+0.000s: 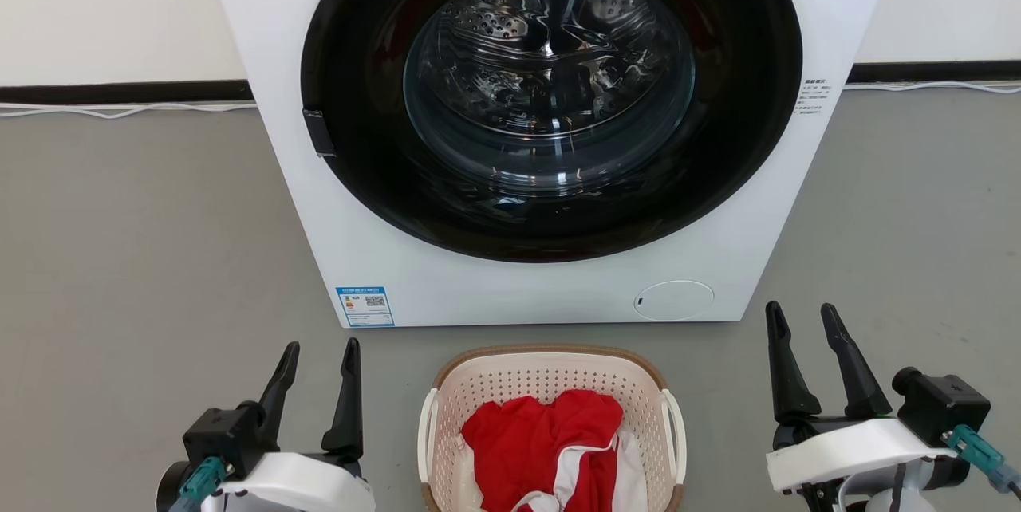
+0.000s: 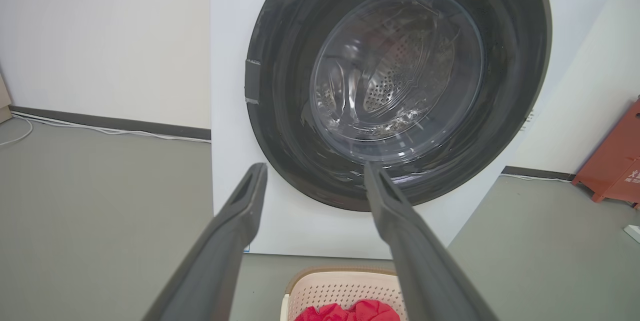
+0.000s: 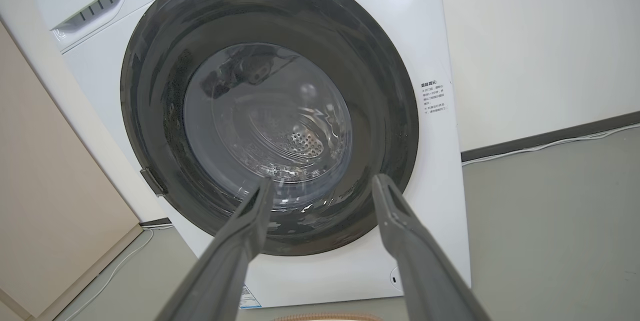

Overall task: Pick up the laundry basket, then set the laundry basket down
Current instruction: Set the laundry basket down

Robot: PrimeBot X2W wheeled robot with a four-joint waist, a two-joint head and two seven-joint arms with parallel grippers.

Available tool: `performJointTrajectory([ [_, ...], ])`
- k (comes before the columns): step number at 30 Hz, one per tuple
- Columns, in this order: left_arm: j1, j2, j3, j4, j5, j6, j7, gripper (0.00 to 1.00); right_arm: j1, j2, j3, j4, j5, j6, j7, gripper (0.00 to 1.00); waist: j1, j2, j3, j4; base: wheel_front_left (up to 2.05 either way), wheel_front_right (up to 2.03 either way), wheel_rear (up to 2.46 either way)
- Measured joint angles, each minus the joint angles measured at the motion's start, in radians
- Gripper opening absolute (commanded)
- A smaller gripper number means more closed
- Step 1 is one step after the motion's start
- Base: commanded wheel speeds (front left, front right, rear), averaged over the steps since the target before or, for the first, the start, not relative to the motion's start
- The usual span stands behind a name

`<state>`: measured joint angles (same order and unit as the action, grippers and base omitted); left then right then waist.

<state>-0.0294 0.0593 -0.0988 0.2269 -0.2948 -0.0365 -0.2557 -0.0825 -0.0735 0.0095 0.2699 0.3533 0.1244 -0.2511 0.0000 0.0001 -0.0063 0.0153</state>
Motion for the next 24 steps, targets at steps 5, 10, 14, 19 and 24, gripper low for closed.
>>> performJointTrajectory([
  [5, 0.008, -0.005, 0.01, 0.001, 0.014, -0.009, 0.0, 1.0, 0.003, 0.004, -0.005, 0.001, -0.02, 0.0, 0.0, 1.0, 0.0, 0.0, 0.0, -0.001, 0.0, 0.0, 0.0],
  [10, 0.008, -0.012, 0.013, 0.007, 0.015, -0.018, 0.0, 1.0, 0.003, 0.007, -0.004, 0.003, -0.026, 0.0, 0.0, 1.0, 0.0, 0.0, 0.001, 0.001, 0.0, 0.0, 0.0],
  [14, 0.008, -0.013, 0.015, 0.014, 0.016, -0.027, 0.0, 1.0, 0.003, 0.007, -0.004, 0.007, -0.028, 0.0, 0.0, 1.0, 0.0, 0.0, 0.0, 0.002, 0.0, 0.0, 0.0],
  [19, 0.008, -0.014, 0.016, 0.018, 0.016, -0.035, 0.0, 1.0, 0.003, 0.007, -0.004, 0.013, -0.029, 0.0, 0.0, 1.0, 0.0001, 0.0, -0.002, 0.003, 0.0, 0.0, 0.0],
  [24, 0.008, -0.014, 0.014, 0.019, 0.014, -0.035, 0.0, 1.0, 0.003, 0.008, 0.0, 0.017, -0.029, 0.0, 0.0, 1.0, 0.0, 0.0, -0.004, 0.001, 0.0, 0.0, 0.0],
])
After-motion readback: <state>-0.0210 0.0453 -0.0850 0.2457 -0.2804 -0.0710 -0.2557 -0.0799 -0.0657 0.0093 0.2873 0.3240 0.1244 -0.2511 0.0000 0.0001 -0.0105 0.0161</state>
